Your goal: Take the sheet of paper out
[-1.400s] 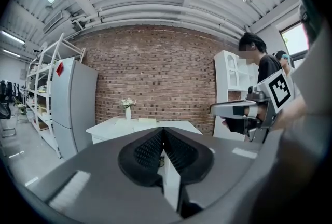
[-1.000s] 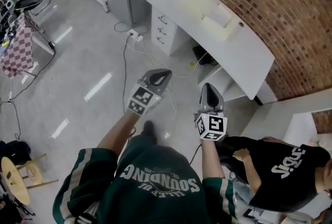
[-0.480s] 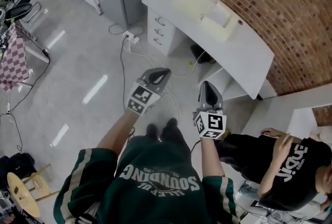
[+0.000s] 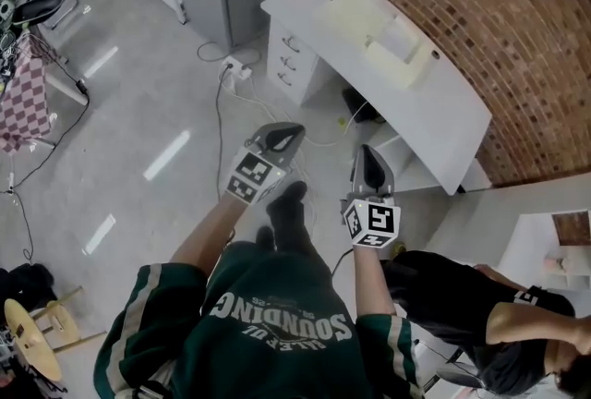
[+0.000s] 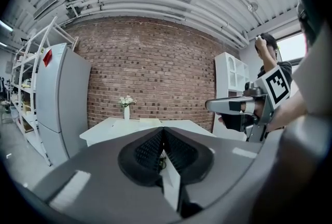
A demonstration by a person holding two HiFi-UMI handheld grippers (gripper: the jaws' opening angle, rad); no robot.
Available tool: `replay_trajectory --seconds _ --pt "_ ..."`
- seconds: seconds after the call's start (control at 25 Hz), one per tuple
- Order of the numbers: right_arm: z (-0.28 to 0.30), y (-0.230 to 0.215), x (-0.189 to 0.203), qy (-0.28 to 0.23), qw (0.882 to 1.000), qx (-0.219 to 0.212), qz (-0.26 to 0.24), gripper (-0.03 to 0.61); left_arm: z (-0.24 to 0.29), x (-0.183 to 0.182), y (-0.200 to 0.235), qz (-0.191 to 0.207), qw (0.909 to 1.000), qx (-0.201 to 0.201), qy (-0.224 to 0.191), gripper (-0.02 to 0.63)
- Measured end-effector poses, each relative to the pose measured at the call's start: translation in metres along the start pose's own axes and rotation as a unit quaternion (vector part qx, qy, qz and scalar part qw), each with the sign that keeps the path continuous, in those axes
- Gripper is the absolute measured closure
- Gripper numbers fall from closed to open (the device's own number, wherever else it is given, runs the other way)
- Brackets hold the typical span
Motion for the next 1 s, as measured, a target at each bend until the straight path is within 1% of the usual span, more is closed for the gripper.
replay_trajectory --seconds 0.2,0.36,0.6,0.8,1.0 --pt "0.030 -0.013 0.004 -0.003 1.000 -0.008 0.002 0.592 0.023 -0.006 0.017 0.010 0.9999 -0.001 0.004 0.603" --pt "0.062 -0.034 0.000 -0.009 1.000 -0.001 0.008 0.592 0.052 -0.016 0.037 0.017 0.9998 0.001 0.006 0.603" --pt "0.123 -0.078 0.000 -0.006 1.000 0.010 0.020 0.592 0.115 -0.030 0.077 0.022 0.9997 0.001 0.011 0.603" --pt "0.177 -0.120 -0.006 -0.009 0.999 0.015 0.029 0.592 0.173 -0.052 0.106 0.027 0.9993 0.005 0.025 0.603" --pt "0.220 -0.163 -0.010 -0.014 0.999 0.018 0.031 0.592 0.228 -0.071 0.128 0.032 0.9992 0.006 0.024 0.603"
Point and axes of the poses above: the fingertips, and each gripper's own axes: z forward along the fingers, y to its left, x out of its underside, the point moved 8 cm from there along -z, backward along the fingers, and after that the axes turned 6 degrees about -z, right-handed, at the moved point
